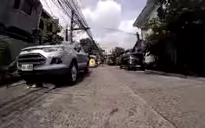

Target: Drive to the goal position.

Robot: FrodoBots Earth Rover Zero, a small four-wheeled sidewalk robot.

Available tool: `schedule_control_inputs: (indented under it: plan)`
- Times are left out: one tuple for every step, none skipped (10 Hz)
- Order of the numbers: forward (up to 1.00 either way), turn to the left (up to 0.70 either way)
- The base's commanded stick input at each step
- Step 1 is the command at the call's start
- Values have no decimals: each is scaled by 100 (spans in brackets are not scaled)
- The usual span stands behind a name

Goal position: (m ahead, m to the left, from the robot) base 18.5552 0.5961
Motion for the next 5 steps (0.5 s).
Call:
schedule_control_inputs:
  plan:
    - [70, 0]
    - [70, 0]
    - [70, 0]
    - [70, 0]
    - [70, 0]
